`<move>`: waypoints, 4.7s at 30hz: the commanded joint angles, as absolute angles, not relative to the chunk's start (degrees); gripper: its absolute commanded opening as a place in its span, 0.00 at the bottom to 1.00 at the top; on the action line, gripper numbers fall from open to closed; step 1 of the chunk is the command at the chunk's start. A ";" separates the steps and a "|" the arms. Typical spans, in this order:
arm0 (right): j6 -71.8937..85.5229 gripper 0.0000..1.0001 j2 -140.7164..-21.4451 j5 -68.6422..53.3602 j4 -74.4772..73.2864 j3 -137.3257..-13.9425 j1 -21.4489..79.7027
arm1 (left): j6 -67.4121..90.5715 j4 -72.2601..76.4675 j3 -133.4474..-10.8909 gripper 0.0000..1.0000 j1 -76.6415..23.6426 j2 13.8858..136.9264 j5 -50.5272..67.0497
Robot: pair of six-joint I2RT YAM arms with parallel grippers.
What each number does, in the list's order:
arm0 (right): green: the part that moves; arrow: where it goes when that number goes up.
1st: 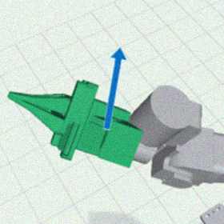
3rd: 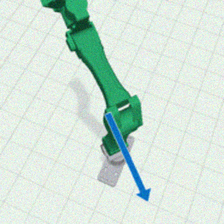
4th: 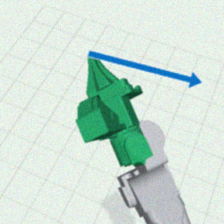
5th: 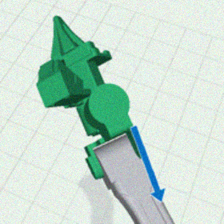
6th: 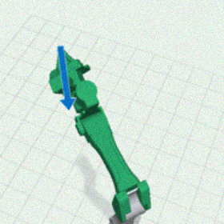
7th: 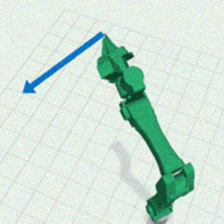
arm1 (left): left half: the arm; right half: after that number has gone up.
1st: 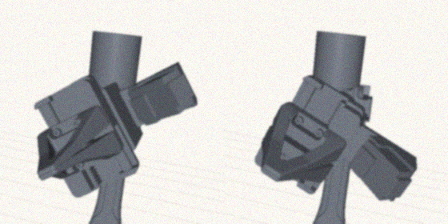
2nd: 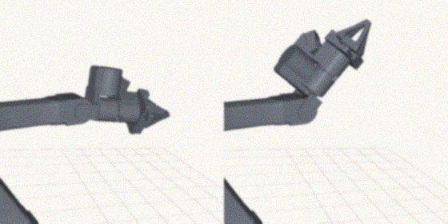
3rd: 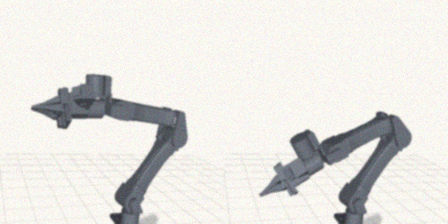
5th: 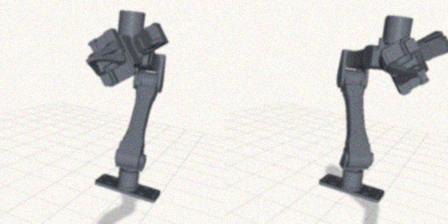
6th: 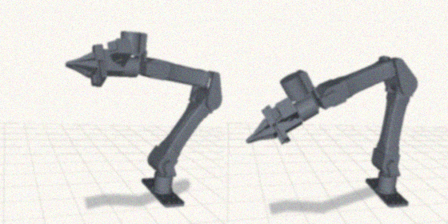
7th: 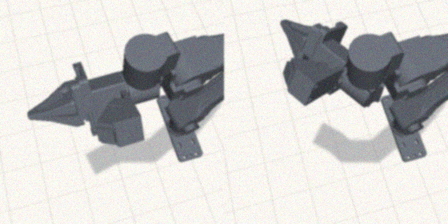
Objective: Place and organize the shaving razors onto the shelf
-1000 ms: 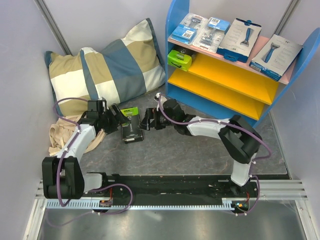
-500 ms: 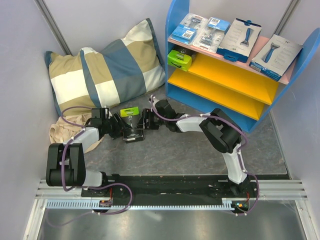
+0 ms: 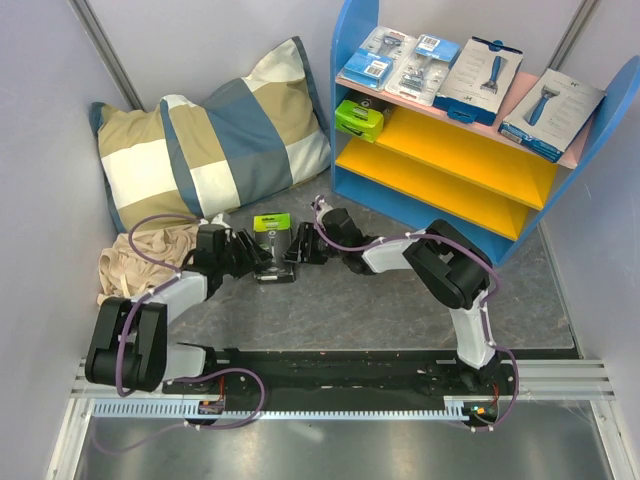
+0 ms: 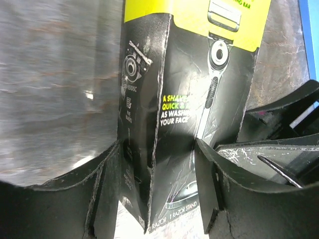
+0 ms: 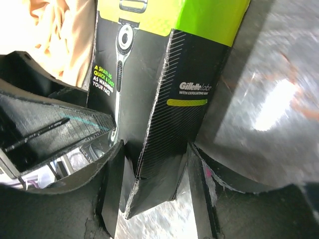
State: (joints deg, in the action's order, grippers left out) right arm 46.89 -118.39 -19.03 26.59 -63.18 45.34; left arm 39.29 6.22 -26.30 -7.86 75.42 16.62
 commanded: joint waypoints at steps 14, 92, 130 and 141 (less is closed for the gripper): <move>50.80 0.57 -97.83 -25.40 30.67 -42.99 56.15 | 55.18 3.70 -13.28 0.46 -33.38 59.69 21.27; 52.29 0.56 -70.75 -10.73 18.81 -17.49 72.77 | 90.79 -12.12 -10.55 0.87 -82.53 63.20 -33.92; 61.08 0.00 -69.70 9.67 -7.56 -13.89 72.25 | 79.20 -12.77 -7.30 0.87 -82.53 40.95 -37.63; 61.43 0.00 -65.04 9.05 -8.70 -12.74 72.25 | 73.47 -1.05 -9.23 0.80 -83.58 49.83 -24.26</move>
